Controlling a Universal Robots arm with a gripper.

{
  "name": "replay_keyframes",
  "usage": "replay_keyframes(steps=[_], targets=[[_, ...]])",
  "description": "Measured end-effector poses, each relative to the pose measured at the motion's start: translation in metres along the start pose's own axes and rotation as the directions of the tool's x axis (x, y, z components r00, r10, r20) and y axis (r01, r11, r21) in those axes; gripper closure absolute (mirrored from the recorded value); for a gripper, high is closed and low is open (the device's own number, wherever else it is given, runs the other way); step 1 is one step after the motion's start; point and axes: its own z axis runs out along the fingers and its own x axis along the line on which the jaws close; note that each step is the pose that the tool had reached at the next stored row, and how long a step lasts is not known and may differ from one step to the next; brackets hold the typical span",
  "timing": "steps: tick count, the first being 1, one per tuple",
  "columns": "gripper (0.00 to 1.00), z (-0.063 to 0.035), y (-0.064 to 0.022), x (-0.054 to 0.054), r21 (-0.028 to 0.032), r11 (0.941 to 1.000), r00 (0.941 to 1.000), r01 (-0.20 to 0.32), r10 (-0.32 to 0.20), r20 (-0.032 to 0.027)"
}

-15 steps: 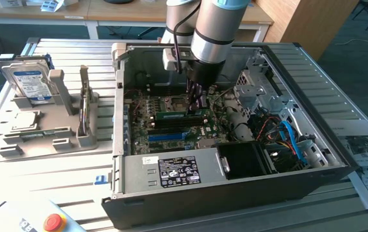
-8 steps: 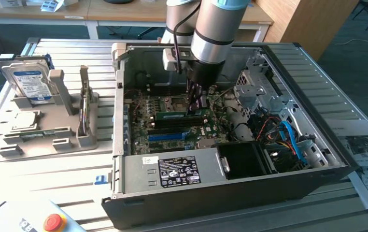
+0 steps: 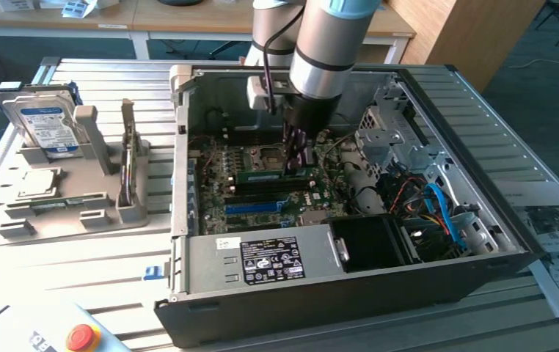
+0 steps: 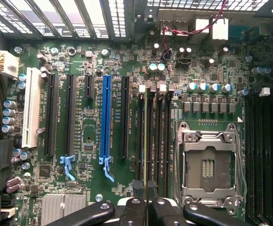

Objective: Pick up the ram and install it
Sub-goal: 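Insert the ram into the slot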

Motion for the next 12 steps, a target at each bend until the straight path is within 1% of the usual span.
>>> replay_keyframes(steps=[12], targets=[[0.88, 0.0001, 0.0000, 0.0020, 0.0000, 1.0000, 1.0000, 0.000, 0.000, 0.0000]])
